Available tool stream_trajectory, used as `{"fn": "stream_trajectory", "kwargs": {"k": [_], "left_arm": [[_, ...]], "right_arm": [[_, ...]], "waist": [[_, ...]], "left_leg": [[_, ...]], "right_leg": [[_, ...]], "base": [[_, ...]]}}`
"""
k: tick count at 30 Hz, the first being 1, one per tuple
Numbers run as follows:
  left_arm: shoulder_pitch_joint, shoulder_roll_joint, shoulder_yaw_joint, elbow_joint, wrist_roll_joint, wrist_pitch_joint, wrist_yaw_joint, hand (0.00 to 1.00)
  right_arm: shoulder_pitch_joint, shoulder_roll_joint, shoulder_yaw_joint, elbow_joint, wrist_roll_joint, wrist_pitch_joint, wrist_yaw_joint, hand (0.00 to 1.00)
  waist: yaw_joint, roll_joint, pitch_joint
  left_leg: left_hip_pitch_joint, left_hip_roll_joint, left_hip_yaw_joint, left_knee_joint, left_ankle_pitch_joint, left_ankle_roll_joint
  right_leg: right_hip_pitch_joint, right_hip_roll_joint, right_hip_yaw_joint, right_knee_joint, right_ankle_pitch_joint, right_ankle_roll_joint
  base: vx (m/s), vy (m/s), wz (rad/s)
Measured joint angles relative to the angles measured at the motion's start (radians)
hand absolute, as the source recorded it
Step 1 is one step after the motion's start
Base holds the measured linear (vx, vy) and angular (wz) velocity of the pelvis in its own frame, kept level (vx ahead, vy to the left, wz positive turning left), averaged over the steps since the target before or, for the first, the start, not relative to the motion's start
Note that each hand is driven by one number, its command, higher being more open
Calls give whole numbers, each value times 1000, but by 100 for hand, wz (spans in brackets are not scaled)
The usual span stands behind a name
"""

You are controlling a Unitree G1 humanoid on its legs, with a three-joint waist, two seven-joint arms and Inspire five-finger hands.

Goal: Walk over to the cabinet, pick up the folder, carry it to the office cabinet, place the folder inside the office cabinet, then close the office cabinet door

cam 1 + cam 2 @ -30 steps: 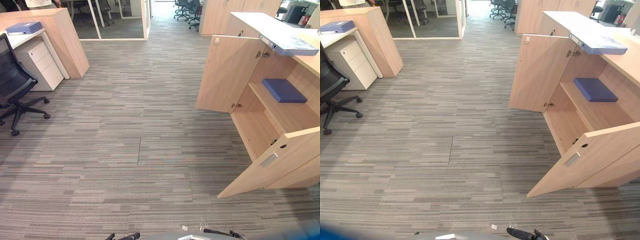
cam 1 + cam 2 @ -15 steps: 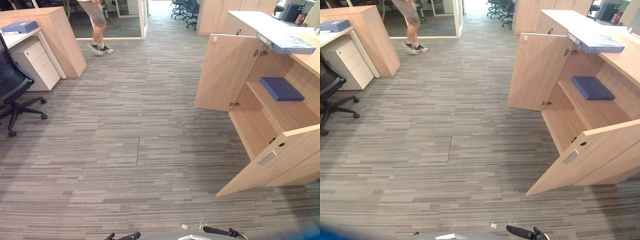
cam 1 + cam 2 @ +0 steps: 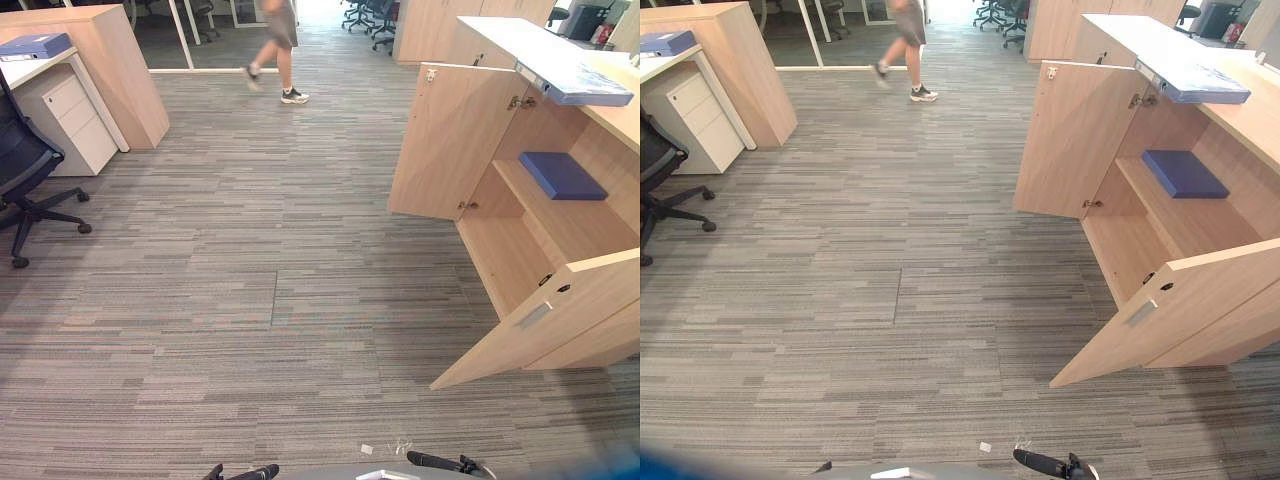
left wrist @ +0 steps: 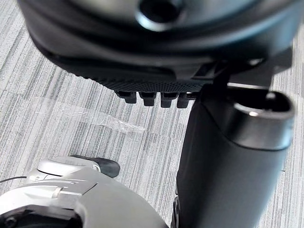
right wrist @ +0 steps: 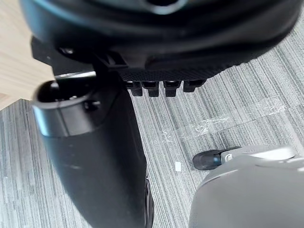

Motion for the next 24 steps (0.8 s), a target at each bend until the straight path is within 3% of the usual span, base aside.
{"fn": "stream_trajectory", "kwargs": {"k": [5, 7, 9, 10, 11, 12, 14, 16, 18, 19, 21, 23, 24], "left_arm": [[0, -3, 8, -2, 0, -7, 13, 100], [0, -12, 43, -22, -1, -7, 14, 100], [1, -35, 83, -48, -3, -7, 16, 100], [2, -53, 112, -72, -10, -7, 19, 100], [-3, -72, 161, -91, -20, -8, 16, 100], [-2, -81, 182, -102, -31, -9, 18, 100], [4, -112, 233, -121, -62, -13, 22, 100], [7, -115, 234, -136, -79, -23, 24, 100], [5, -114, 230, -137, -95, -34, 24, 100], [1, -109, 225, -135, -119, -35, 23, 100], [1, -104, 205, -132, -141, -37, 25, 100], [4, -101, 193, -133, -162, -51, 40, 100], [7, -101, 190, -135, -163, -53, 48, 100]], "right_arm": [[-7, 6, -19, -1, 2, -1, -3, 100], [-17, 7, -20, -3, 5, -4, -3, 100], [-21, 3, -32, -7, 24, -6, -3, 100], [-19, 0, -36, -27, 42, -5, -4, 100], [-18, -2, -18, -44, 42, -5, -10, 100], [-18, -6, -9, -51, 42, -5, -12, 100], [-12, -10, 14, -71, 42, -6, -20, 100], [-18, -7, 27, -78, 42, -6, -22, 100], [-41, 8, 22, -63, 42, -5, -23, 100], [-61, 14, 20, -42, 42, -4, -23, 100], [-83, 21, 2, -19, 43, 2, -23, 100], [-95, 30, -32, -10, 44, 2, -24, 100], [-99, 30, -46, 0, 44, 2, -25, 100]], "waist": [[0, -1, 10], [0, 0, 25], [2, 17, 43], [4, 33, 59], [4, 39, 70], [7, 42, 77], [17, 40, 86], [29, 36, 86], [42, 25, 89], [51, 22, 91], [53, 19, 93], [57, 24, 95], [58, 26, 94]], "left_leg": [[-13, 0, 5, 9, -5, -4], [-64, 3, 6, 96, -49, -5], [-131, 20, 7, 242, -125, -19], [-178, 38, 15, 366, -172, -67], [-264, 49, 28, 568, -167, -78], [-306, 58, 36, 668, -146, -92], [-422, 68, 45, 946, -3, -86], [-488, 96, 49, 1022, -66, -69], [-542, 123, 41, 929, -111, -68], [-567, 130, 17, 810, -113, -72], [-583, 133, -53, 564, -90, -91], [-574, 174, -138, 273, -22, -111], [-565, 184, -146, 233, -21, -114]], "right_leg": [[-10, 0, 5, 0, 0, -1], [-20, 0, 5, 0, -4, -5], [-19, 9, -13, 5, -23, -30], [-12, 17, -30, 16, -36, -43], [-9, 17, -34, 42, -58, -51], [-7, 17, -32, 64, -72, -52], [24, -2, -15, 126, -125, -58], [42, -22, -6, 137, -150, -47], [51, -57, 8, 137, -164, -28], [58, -89, 14, 136, -181, -6], [74, -141, 18, 143, -222, 38], [110, -215, 34, 164, -302, 111], [123, -233, 38, 164, -320, 129]], "base": [[-2, 0, -1], [0, 0, 0], [-5, 15, 1], [-1, 48, 6], [7, 44, 2], [43, 38, -5], [138, 79, -18], [234, 140, -15], [246, 148, -15], [307, 221, -14], [360, 282, -10], [443, 399, -28], [475, 481, -42]]}}
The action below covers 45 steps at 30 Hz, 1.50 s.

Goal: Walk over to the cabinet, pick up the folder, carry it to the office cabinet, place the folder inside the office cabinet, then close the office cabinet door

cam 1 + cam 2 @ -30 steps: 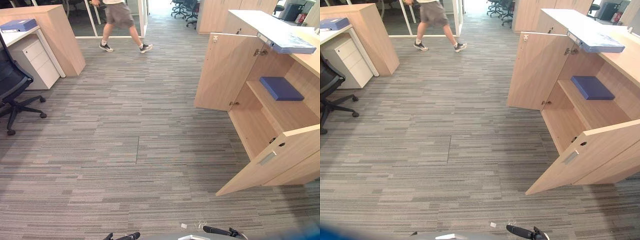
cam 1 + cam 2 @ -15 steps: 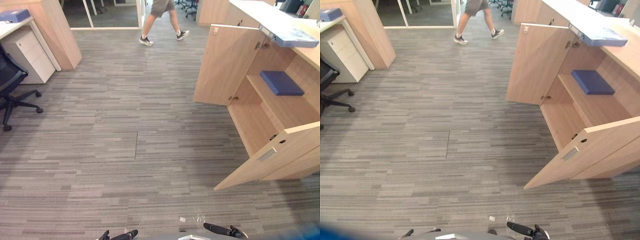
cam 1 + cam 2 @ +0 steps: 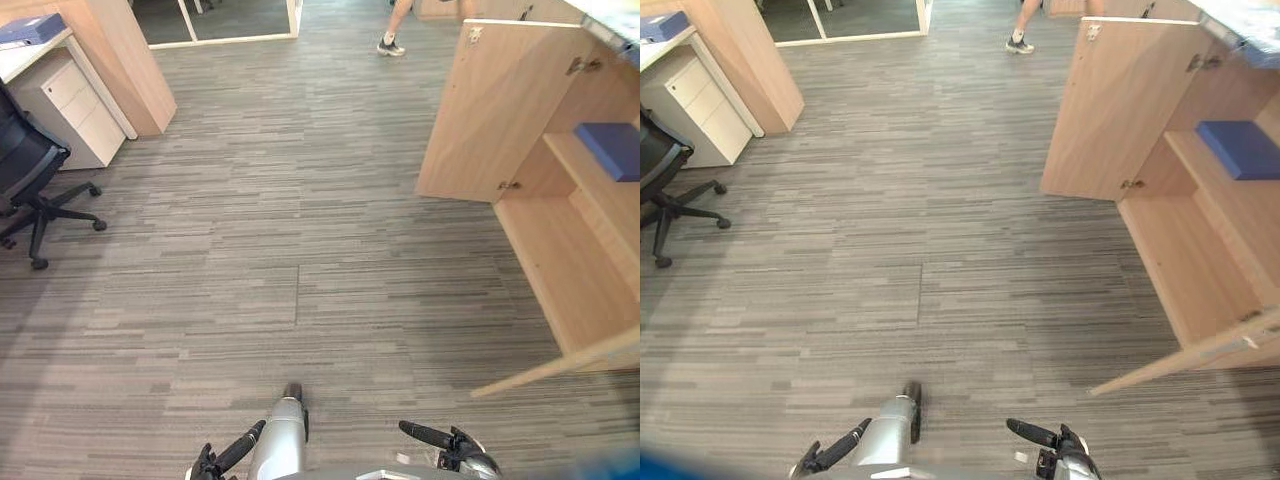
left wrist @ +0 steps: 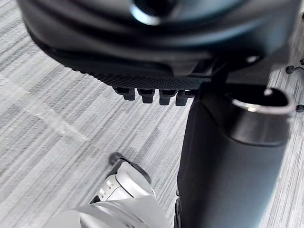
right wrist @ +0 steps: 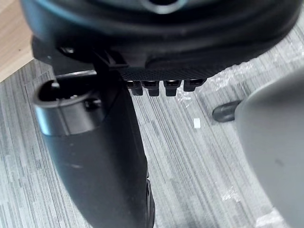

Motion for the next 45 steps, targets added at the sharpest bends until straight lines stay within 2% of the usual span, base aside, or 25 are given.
{"fn": "stream_trajectory", "kwargs": {"k": [1, 2, 3, 6, 7, 8, 9, 10, 12, 13, 14, 16, 18, 22, 23, 26, 27, 29, 31, 36, 38, 41, 43, 44, 45], "left_arm": [[-6, 9, -5, -1, -10, 1, 11, 100], [-5, 18, -19, -8, -5, 1, 20, 100], [-4, 26, -45, -25, -1, 1, 41, 100], [28, 43, -73, -88, -4, 4, 69, 100], [46, 46, -99, -114, 5, 4, 78, 100], [64, 62, -143, -133, 41, 2, 78, 100], [68, 72, -164, -141, 51, 0, 76, 100], [63, 78, -191, -156, 63, 1, 70, 100], [55, 77, -256, -169, 67, -3, 55, 100], [44, 76, -292, -169, 66, -11, 41, 100], [22, 76, -310, -161, 64, -11, 34, 100], [-15, 60, -309, -132, 58, -4, 28, 100], [-40, 63, -306, -116, 54, 11, 19, 100], [-25, 43, -245, -111, 65, 12, 23, 100], [-21, 30, -215, -108, 64, 12, 24, 100], [-2, -4, -180, -117, 40, 15, 20, 100], [14, -27, -145, -130, 12, 14, 19, 100], [32, -40, -95, -139, -66, 12, 21, 100], [38, -34, -58, -140, -141, 11, 23, 100], [99, -53, 16, -137, -193, 13, 43, 100], [108, -65, 49, -134, -194, 13, 62, 100], [116, -76, 70, -94, -196, 12, 77, 100], [117, -64, 91, -59, -204, 12, 80, 100], [116, -43, 116, -56, -201, 2, 90, 100], [115, -42, 129, -58, -201, 0, 93, 100]], "right_arm": [[-10, 4, -32, 24, 4, -2, -3, 100], [-28, 11, -49, 52, 4, -1, -4, 100], [-53, 27, -55, 70, 8, 0, -7, 100], [-47, 53, -61, 62, 45, -9, -19, 100], [-39, 41, -84, 52, 48, -11, -32, 100], [-23, 31, -106, 13, 65, -21, -38, 100], [-16, 30, -115, -8, 72, -28, -38, 100], [-11, 22, -126, -46, 73, -42, -38, 100], [-6, 1, -118, -64, 72, -43, -39, 100], [-3, 3, -115, -78, 72, -50, -39, 100], [-4, 17, -95, -102, 72, -57, -38, 100], [-1, 42, -54, -144, 72, -66, -38, 100], [3, 57, -28, -173, 74, -65, -39, 100], [71, 72, -10, -212, 83, -51, -52, 100], [86, 74, -12, -225, 94, -49, -56, 100], [129, 70, -1, -284, 97, -55, -58, 100], [148, 62, 3, -304, 103, -52, -58, 100], [158, 56, 29, -306, 110, -53, -60, 100], [152, 58, 33, -272, 111, -58, -58, 100], [141, 44, 29, -198, 117, -52, -64, 100], [152, 49, 29, -198, 125, -50, -71, 100], [178, 46, 28, -200, 154, -51, -77, 100], [190, 52, 29, -195, 153, -50, -75, 100], [196, 94, 30, -197, 152, -47, -66, 100], [194, 107, 29, -201, 154, -45, -58, 100]], "waist": [[5, -18, 12], [8, -28, 11], [4, -32, -2], [6, -96, -42], [6, -100, -48], [1, -95, -50], [-6, -92, -48], [-31, -89, -46], [-38, -52, -48], [-42, -39, -49], [-51, -35, -36], [-56, -51, 1], [-62, -61, 34], [-61, -66, 31], [-62, -61, 29], [-79, 2, 10], [-82, 30, 13], [-74, 36, 17], [-54, 8, 35], [-20, -34, 48], [2, -52, 53], [5, -41, 27], [23, -51, -8], [30, -99, -37], [38, -113, -44]], "left_leg": [[-3, -20, 57, 61, 123, -75], [-21, -33, 70, 119, 129, -73], [-54, -60, 65, 211, 103, -34], [-12, -147, 177, 261, 15, 56], [56, -197, 220, 231, -11, 97], [150, -247, 250, 158, -23, 133], [195, -270, 260, 124, -21, 152], [284, -308, 260, 69, -17, 164], [403, -316, 236, -23, -11, 174], [469, -310, 226, -77, -10, 177], [506, -303, 224, -107, -11, 182], [560, -303, 223, -135, -19, 187], [620, -299, 231, -154, -40, 174], [735, -298, 238, -175, -151, 151], [753, -283, 240, -144, -177, 120], [611, -174, 319, 266, -196, 69], [532, -102, 354, 502, -131, 38], [423, -5, 379, 796, -54, 39], [353, 19, 367, 917, -80, 52], [154, -35, 186, 677, -155, 38], [137, -82, -2, 325, -142, 11], [141, -89, -205, 111, -57, -17], [136, -112, -174, 186, 13, -83], [155, -140, -80, 209, -35, -47], [173, -148, -36, 211, -48, -29]], "right_leg": [[52, -61, 6, -5, -21, -1], [50, -82, 10, 1, -5, -21], [16, -102, 20, 37, 60, -73], [-71, -237, 67, 176, 222, -54], [-116, -292, 82, 272, 340, -101], [-180, -349, 77, 403, 506, -199], [-227, -375, 75, 524, 534, -242], [-318, -411, 22, 800, 497, -303], [-381, -401, -124, 996, 397, -291], [-422, -362, -210, 1017, 281, -247], [-462, -305, -280, 991, 175, -164], [-522, -233, -388, 931, 87, -126], [-541, -148, -490, 762, 63, -115], [-534, -71, -680, 468, 138, -236], [-516, -45, -684, 458, 136, -318], [-427, 61, -692, 359, 100, -288], [-370, 122, -673, 308, 87, -295], [-297, 189, -609, 268, 56, -292], [-220, 212, -529, 242, 31, -283], [-59, 207, -313, 124, 38, -221], [-18, 171, -230, 106, 17, -163], [11, 130, -131, 127, -42, -62], [0, 83, -61, 172, -66, -20], [-74, 3, -9, 282, -59, -4], [-114, -26, 14, 355, -49, -6]], "base": [[396, 400, -39], [513, 522, -55], [521, 541, -53], [579, 531, -61], [554, 474, -64], [550, 500, -51], [566, 567, -7], [498, 478, 20], [426, 359, 16], [397, 217, 0], [400, 169, -3], [366, 59, -16], [341, 17, -13], [356, -49, 8], [338, -88, -20], [483, -146, -27], [561, -128, -45], [563, -47, -89], [570, 30, -129], [516, 124, -136], [464, 234, -121], [516, 373, -109], [625, 586, -130], [641, 615, -149], [457, 451, -170]]}}
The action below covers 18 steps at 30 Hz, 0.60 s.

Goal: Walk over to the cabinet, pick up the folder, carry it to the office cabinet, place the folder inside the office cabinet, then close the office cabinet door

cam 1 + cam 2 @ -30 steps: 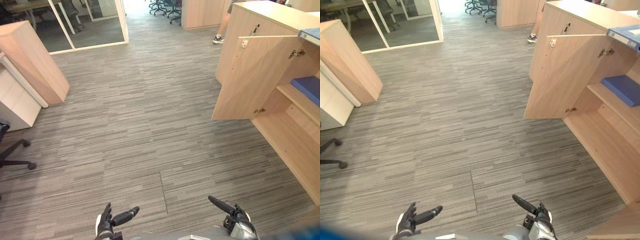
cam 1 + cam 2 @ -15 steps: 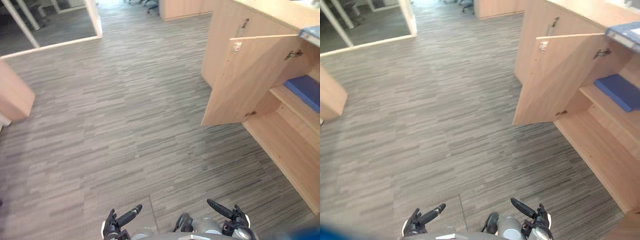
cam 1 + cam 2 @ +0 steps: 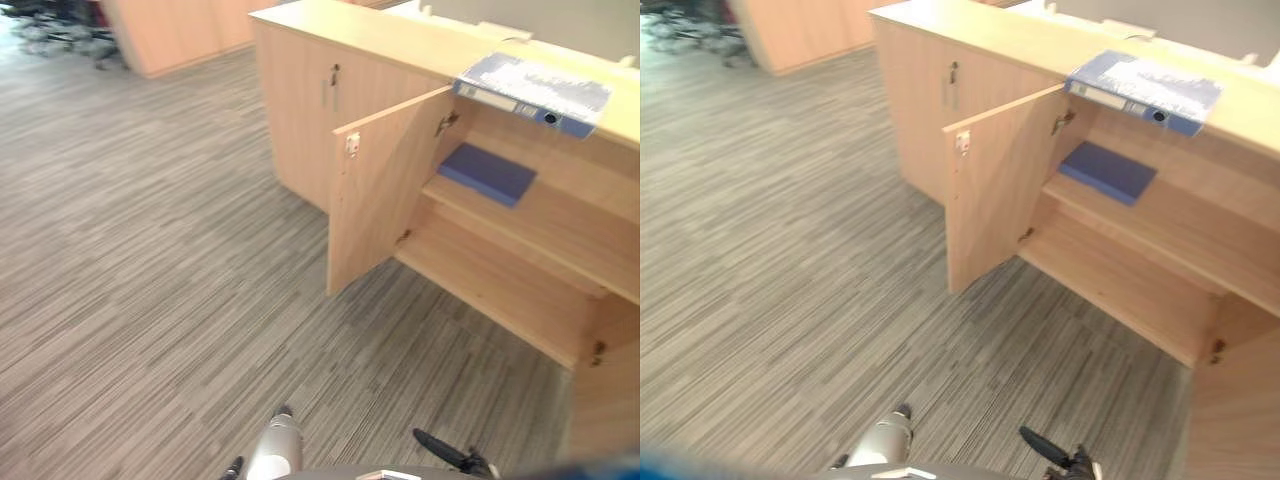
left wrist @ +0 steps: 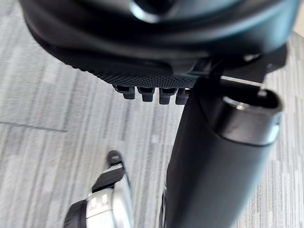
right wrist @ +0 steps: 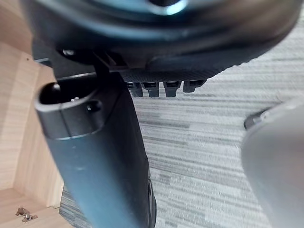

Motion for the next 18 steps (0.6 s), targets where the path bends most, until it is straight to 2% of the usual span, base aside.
{"fn": "stream_trajectory", "kwargs": {"k": [1, 2, 3, 4, 5, 6, 7, 8, 9, 10, 11, 13, 15, 16, 17, 18], "left_arm": [[-3, 8, 7, 0, 0, 0, 4, 100], [-9, 14, -11, -1, 2, 0, 3, 100], [-16, 16, -20, -1, 3, 0, 3, 100], [-34, 16, -27, -4, 8, 0, 2, 100], [-50, 16, -46, -28, 11, 0, 5, 100], [-50, 13, -52, -60, 11, -3, 4, 100], [-51, 12, -54, -77, 11, -9, 4, 100], [-59, 2, -56, -83, 11, -13, 7, 100], [-58, -4, -56, -76, 10, -12, 15, 100], [-61, -4, -58, -70, 11, -12, 21, 100], [-77, -4, -66, -55, 11, -11, 31, 100], [-87, -4, -83, -33, 10, -11, 43, 100], [-88, -6, -88, -25, 4, -9, 36, 100], [-87, 0, -89, -21, 3, -11, 34, 100], [-87, -15, -104, -1, 9, -11, 35, 100], [-86, -23, -106, -2, 9, -11, 32, 100]], "right_arm": [[-3, 10, 8, -7, -1, 2, 11, 100], [-8, 1, 10, -9, -3, 3, 19, 100], [-11, -6, 10, -12, -3, 3, 20, 100], [-15, -15, 10, -19, -3, 2, 20, 100], [-18, -27, 14, -28, -4, -2, 19, 100], [-18, -31, 32, -29, -4, -5, 17, 100], [-18, -34, 43, -27, -5, -7, 15, 100], [-21, -49, 51, -17, -11, -13, 14, 100], [-37, -63, 64, -12, -13, -14, 16, 100], [-49, -68, 67, -8, -11, -14, 17, 100], [-68, -80, 61, -2, -3, -15, 18, 100], [-71, -84, 39, 0, 11, -21, 20, 100], [-49, -88, 39, 6, 32, -20, 16, 100], [-24, -90, 37, 9, 45, -16, 15, 100], [-4, -112, 31, 36, 55, -10, 16, 100], [-3, -116, 27, 41, 69, -10, 17, 100]], "waist": [[8, -18, -6], [3, -17, -2], [-4, -13, 2], [-15, -3, 13], [-28, 12, 20], [-32, 12, 20], [-33, 11, 20], [-33, 25, 13], [-31, 42, 13], [-34, 51, 21], [-44, 72, 44], [-54, 87, 57], [-60, 65, 69], [-63, 52, 72], [-70, 80, 63], [-72, 89, 59]], "left_leg": [[50, -23, 77, -7, -18, 35], [113, -52, 119, -24, -28, 66], [143, -62, 140, -32, -30, 78], [191, -76, 154, -46, -32, 94], [254, -79, 173, -77, -37, 110], [281, -75, 194, -100, -42, 117], [291, -73, 205, -112, -49, 125], [303, -53, 245, -142, -56, 124], [302, -23, 295, -174, -57, 125], [302, -6, 313, -183, -63, 129], [304, 35, 338, -190, -71, 127], [319, 79, 349, -204, -90, 113], [374, 80, 350, -222, -110, 85], [407, 79, 336, -225, -126, 66], [429, 108, 316, -250, -130, 63], [433, 115, 308, -267, -127, 62]], "right_leg": [[-80, -55, 48, 158, 35, -34], [-151, -105, 73, 315, 90, -118], [-172, -126, 63, 379, 100, -147], [-197, -156, 26, 457, 101, -177], [-222, -186, -74, 498, 116, -207], [-241, -191, -138, 452, 158, -213], [-254, -188, -172, 434, 177, -220], [-266, -182, -187, 402, 191, -177], [-305, -165, -216, 362, 133, -107], [-323, -144, -237, 331, 112, -80], [-349, -85, -269, 260, 88, -48], [-389, -6, -299, 160, 98, -40], [-387, 4, -341, 45, 152, -52], [-364, 4, -349, 14, 260, -106], [-350, 30, -373, 29, 222, -122], [-357, 39, -378, 42, 204, -127]], "base": [[474, 515, -150], [326, 412, -128], [243, 374, -75], [174, 322, -44], [159, 336, -48], [101, 233, -47], [115, 178, -74], [124, 125, -122], [123, 103, -139], [81, 48, -151], [51, -4, -100], [108, -76, -70], [185, -158, -11], [283, -254, 30], [316, -265, 28], [403, -262, 9]]}}
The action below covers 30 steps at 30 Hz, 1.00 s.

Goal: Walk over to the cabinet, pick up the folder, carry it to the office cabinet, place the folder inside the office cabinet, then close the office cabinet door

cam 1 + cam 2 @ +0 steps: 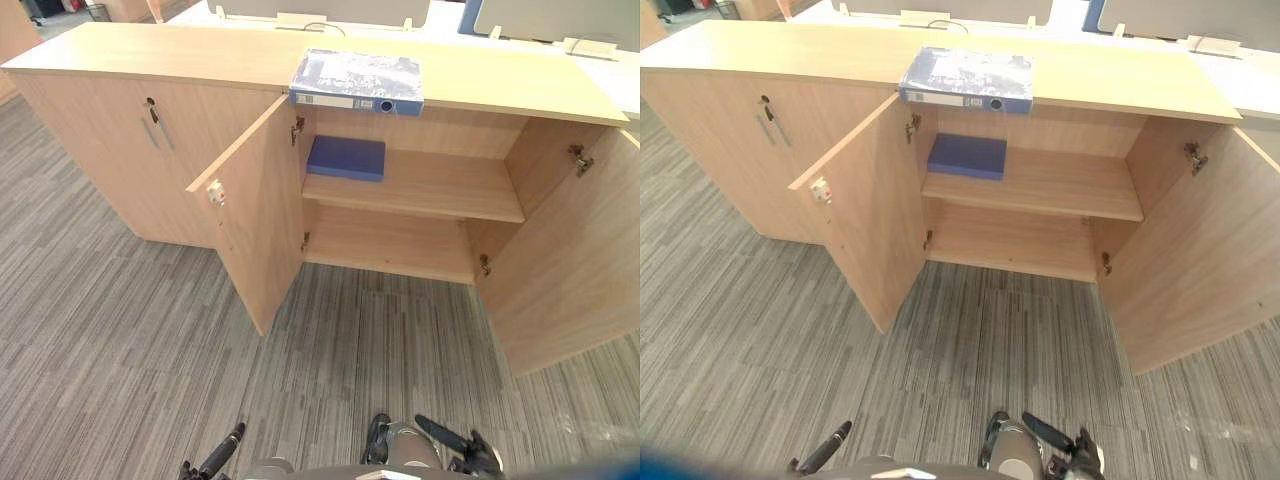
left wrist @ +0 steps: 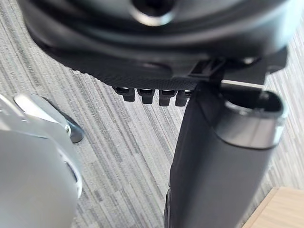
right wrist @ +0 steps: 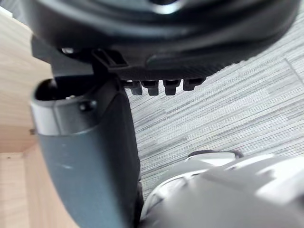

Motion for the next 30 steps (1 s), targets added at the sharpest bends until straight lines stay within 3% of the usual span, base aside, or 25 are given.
{"fn": "stream_trajectory", "kwargs": {"k": [2, 6, 8, 10, 11, 12, 15, 18, 20, 21, 22, 23, 25, 30], "left_arm": [[-1, -3, -24, 1, 1, 1, -10, 100], [-3, 3, -25, 4, 0, 2, -18, 100], [-2, 8, -25, 4, -6, 3, -17, 100], [8, 18, -25, 2, -10, 16, -18, 100], [11, 22, -25, 1, -15, 16, -19, 100], [13, 35, -24, 0, -26, 19, -23, 100], [15, 43, -18, -3, -29, 22, -21, 100], [24, 38, -8, -10, -29, 21, -16, 100], [27, 25, 26, -17, -25, 23, -14, 100], [28, 21, 27, -23, -18, 23, -14, 100], [37, 4, 28, -25, 4, 21, -14, 100], [24, -7, 50, -18, 4, 26, -28, 100], [16, -1, 69, -31, 26, 15, -28, 100], [6, 9, 87, -31, 44, 14, -29, 100]], "right_arm": [[-10, -13, -8, 0, 8, -4, 10, 100], [-10, -10, -3, 12, 12, 10, 7, 100], [-6, -14, 11, 31, 48, 12, 5, 100], [2, -15, 24, 31, 48, 12, 4, 100], [2, -15, 30, 30, 48, 11, 3, 100], [-1, -15, 48, 33, 47, 9, -2, 100], [-13, -4, 56, 36, 47, 10, -9, 100], [-43, 5, 57, 53, 47, 11, -16, 100], [-74, 28, 57, 45, 47, 9, -23, 100], [-74, 33, 57, 34, 46, 9, -23, 100], [-62, 31, 60, 12, 44, 9, -22, 100], [-49, 27, 60, -2, 41, 10, -13, 100], [-44, 57, 63, -13, 36, 11, -13, 100], [-42, 97, 90, -40, 20, 3, -1, 100]], "waist": [[-6, 23, 6], [-8, 21, 6], [-12, 22, 7], [-13, 19, 11], [-10, 18, 11], [-5, 9, 16], [17, -17, 29], [51, -33, 45], [72, -44, 53], [75, -42, 49], [80, -3, 27], [69, 12, 15], [76, -32, 2], [83, -68, -45]], "left_leg": [[15, 28, -35, -43, 42, -37], [-10, 73, -68, 60, 82, -53], [-95, 113, -80, 309, 99, -75], [-191, 151, -116, 574, 203, -91], [-215, 158, -122, 648, 206, -93], [-295, 154, -119, 833, 157, -86], [-396, 89, -114, 916, 82, -50], [-470, 30, -119, 848, 20, -34], [-493, -39, -164, 612, 16, -19], [-487, -51, -185, 523, 36, -19], [-476, -55, -243, 344, 201, -6], [-462, -64, -277, 313, 171, -9], [-420, -109, -240, 258, 176, 7], [-321, -163, -171, 107, 203, 52]], "right_leg": [[-22, 33, -15, 40, -54, -31], [36, 92, -29, -12, -91, -50], [113, 137, -28, -88, -91, -51], [201, 192, -8, -162, -85, -67], [222, 206, 2, -185, -85, -74], [281, 231, 37, -237, -83, -91], [361, 239, 104, -307, -75, -92], [413, 229, 181, -333, -65, -79], [447, 198, 242, -346, -69, -61], [451, 194, 248, -349, -74, -45], [460, 209, 254, -354, -94, -4], [471, 207, 252, -345, -120, 22], [456, 140, 249, -293, -135, 40], [438, 51, 255, -249, -126, 55]], "base": [[449, -318, -10], [384, -337, -8], [238, -207, -11], [237, -168, -34], [280, -107, -64], [245, -56, -56], [297, -10, -63], [252, 97, -92], [304, 225, -109], [349, 268, -88], [313, 233, -43], [367, 272, -21], [246, 191, -9], [137, 107, -28]]}}
